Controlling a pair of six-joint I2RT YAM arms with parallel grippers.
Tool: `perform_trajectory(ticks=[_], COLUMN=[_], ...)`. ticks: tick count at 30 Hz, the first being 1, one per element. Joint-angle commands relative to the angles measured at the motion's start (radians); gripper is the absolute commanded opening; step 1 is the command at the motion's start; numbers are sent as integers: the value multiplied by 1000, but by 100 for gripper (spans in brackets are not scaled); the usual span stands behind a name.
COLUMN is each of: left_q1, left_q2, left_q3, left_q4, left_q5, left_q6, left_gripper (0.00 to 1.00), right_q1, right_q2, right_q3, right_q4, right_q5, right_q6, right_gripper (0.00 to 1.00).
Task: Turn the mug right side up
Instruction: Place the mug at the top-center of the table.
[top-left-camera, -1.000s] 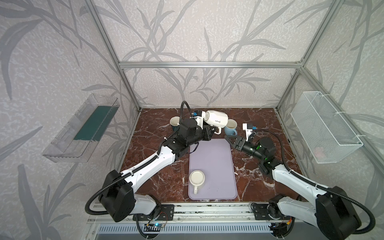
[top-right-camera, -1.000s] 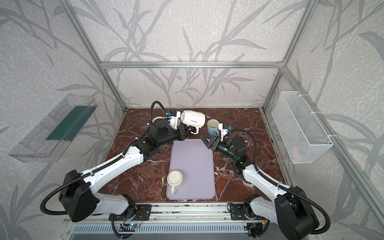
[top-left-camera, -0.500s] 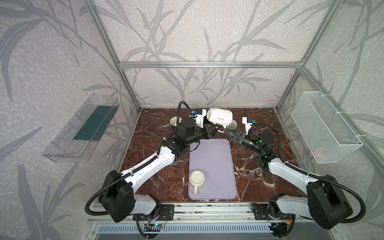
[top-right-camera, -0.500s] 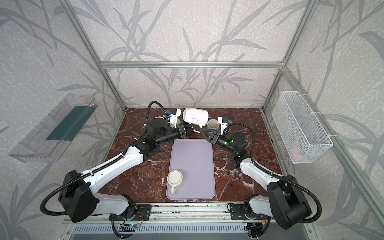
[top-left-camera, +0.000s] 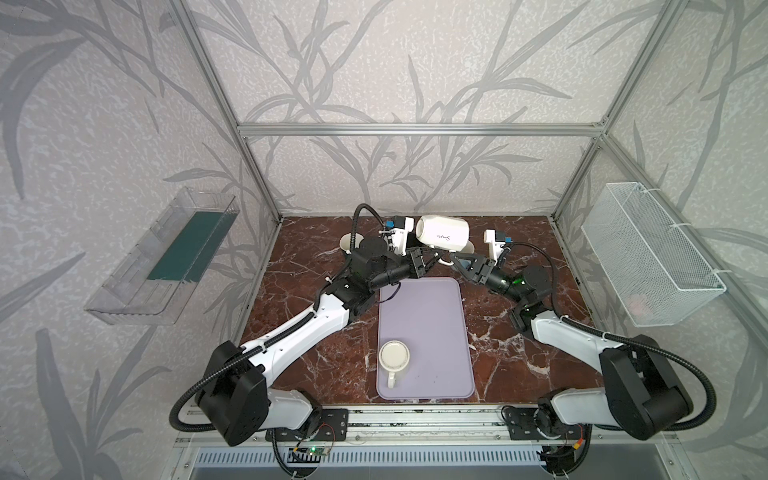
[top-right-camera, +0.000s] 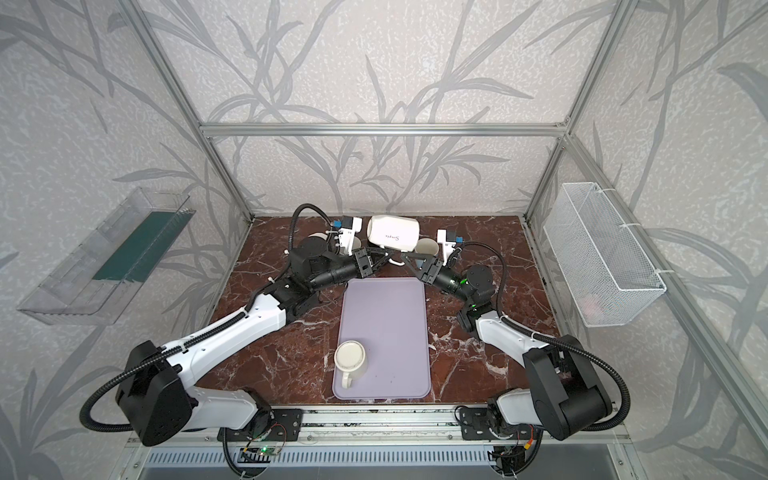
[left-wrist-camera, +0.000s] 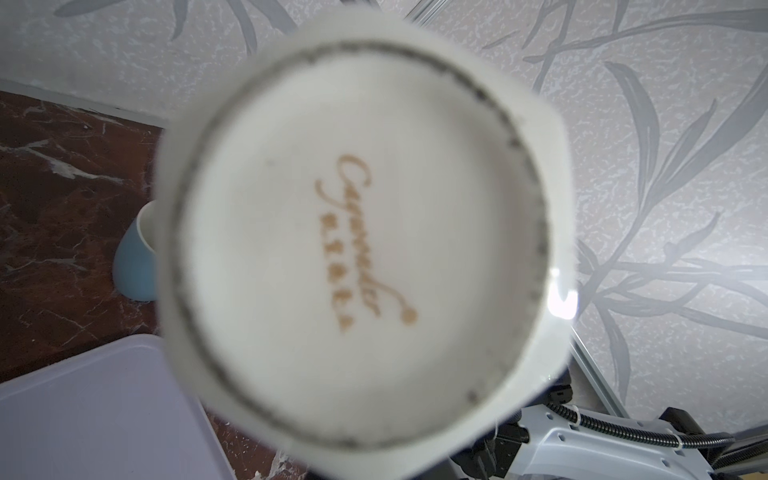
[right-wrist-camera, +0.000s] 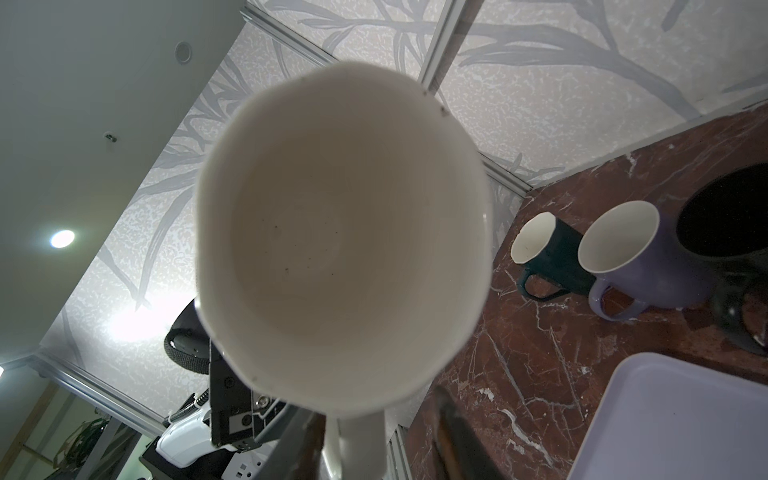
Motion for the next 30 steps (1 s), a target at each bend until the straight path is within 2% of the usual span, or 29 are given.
perform_trajectory(ticks=[1,8,12,22,26,27,30], left_q1=[5,6,10,30,35,36,42], left_q2=[-24,-9,7,21,16,15,8], left_q3=[13,8,2,-17,-22,-25,-32], left_q4=[168,179,220,263,247,249,250], left_q5=[37,47,68,90,91,87,86], left_q6=[-21,-28,-53,-84,-76,-75,-74], left_gripper=[0,0,0,0,0,2,17], right_q1=[-3,-3,-3,-3,-3,-3,-3], right_q2=[3,-6,-2,6,-23,-35,-81], right_q3=[32,36,37,48,46,46,45], right_q4=[98,127,153,198,131,102,20], right_q5=[-28,-39,-44,-56,-49,-47,-39], right_q6=[26,47,67,122,95,81,35], right_gripper=[38,31,24,0,0,0,0])
